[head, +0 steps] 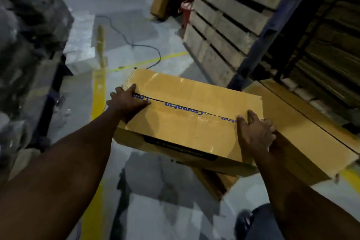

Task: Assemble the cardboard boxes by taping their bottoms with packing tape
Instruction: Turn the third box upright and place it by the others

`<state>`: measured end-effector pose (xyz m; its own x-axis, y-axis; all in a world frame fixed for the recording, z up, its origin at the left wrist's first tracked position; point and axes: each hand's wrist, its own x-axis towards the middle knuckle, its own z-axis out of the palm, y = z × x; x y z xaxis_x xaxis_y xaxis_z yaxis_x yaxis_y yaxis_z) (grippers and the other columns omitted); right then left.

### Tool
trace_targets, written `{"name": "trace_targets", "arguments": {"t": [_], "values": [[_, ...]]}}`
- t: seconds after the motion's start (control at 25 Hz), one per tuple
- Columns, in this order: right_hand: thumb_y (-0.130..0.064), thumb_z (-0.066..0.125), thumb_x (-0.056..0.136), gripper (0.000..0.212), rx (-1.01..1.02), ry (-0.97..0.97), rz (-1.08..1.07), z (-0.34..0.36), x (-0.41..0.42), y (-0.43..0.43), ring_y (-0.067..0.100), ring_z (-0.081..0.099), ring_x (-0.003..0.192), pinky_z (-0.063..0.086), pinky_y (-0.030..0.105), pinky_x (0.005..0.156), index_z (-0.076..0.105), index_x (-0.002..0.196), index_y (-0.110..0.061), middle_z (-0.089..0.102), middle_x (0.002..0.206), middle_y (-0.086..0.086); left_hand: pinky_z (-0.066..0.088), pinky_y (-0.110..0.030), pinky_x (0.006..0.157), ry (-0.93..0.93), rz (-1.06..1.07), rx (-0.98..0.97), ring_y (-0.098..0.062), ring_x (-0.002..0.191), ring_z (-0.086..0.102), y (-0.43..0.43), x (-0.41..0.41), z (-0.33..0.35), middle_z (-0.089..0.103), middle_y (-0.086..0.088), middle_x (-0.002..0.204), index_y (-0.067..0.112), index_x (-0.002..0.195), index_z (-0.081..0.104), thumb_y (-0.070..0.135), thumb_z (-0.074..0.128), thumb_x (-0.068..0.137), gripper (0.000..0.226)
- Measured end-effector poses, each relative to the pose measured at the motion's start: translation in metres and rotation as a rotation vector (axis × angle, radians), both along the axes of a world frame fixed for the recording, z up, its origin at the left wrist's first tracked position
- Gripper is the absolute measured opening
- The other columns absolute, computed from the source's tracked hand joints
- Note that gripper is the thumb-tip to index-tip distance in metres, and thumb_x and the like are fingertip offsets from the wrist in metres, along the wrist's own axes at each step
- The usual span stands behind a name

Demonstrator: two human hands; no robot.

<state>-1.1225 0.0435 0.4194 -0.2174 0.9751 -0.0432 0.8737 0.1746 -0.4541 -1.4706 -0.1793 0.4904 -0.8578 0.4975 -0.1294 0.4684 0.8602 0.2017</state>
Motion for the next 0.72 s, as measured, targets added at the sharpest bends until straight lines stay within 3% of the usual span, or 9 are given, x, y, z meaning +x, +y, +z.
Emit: {"name": "trace_targets", "arguments": {"t": [0.24, 0.52, 0.72], "values": [[-0.054, 0.053, 0.089, 0.056, -0.014, -0.075, 0.263, -0.022, -0.074, -0.031, 0.042, 0.039, 0.118, 0.037, 0.049, 0.097, 0.042, 0.141, -0.038, 0.039, 0.130, 0.020, 0.035, -0.058, 0.101, -0.060, 0.184, -0.043, -0.049, 0.126, 0.034, -0.096, -0.048, -0.056, 0.028, -0.023, 0.141, 0.044, 0.144, 0.024, 0.091, 0.055, 0.056, 0.105], [-0.051, 0.058, 0.088, 0.058, -0.038, -0.036, 0.458, -0.036, -0.148, -0.113, 0.041, 0.038, 0.121, 0.039, 0.048, 0.099, 0.043, 0.142, -0.039, 0.038, 0.132, 0.018, 0.033, -0.058, 0.105, -0.078, 0.379, -0.047, -0.050, 0.130, 0.030, -0.227, -0.069, -0.057, 0.025, -0.023, 0.145, 0.038, 0.149, 0.020, 0.083, 0.062, 0.060, 0.108], [-0.046, 0.060, 0.087, 0.052, -0.049, 0.025, 0.436, -0.043, -0.146, -0.134, 0.041, 0.039, 0.119, 0.037, 0.047, 0.099, 0.050, 0.137, -0.037, 0.040, 0.126, 0.017, 0.034, -0.056, 0.106, -0.076, 0.363, -0.091, -0.051, 0.131, 0.030, -0.254, -0.065, -0.067, 0.024, -0.025, 0.147, 0.037, 0.150, 0.019, 0.084, 0.057, 0.063, 0.106]]}}
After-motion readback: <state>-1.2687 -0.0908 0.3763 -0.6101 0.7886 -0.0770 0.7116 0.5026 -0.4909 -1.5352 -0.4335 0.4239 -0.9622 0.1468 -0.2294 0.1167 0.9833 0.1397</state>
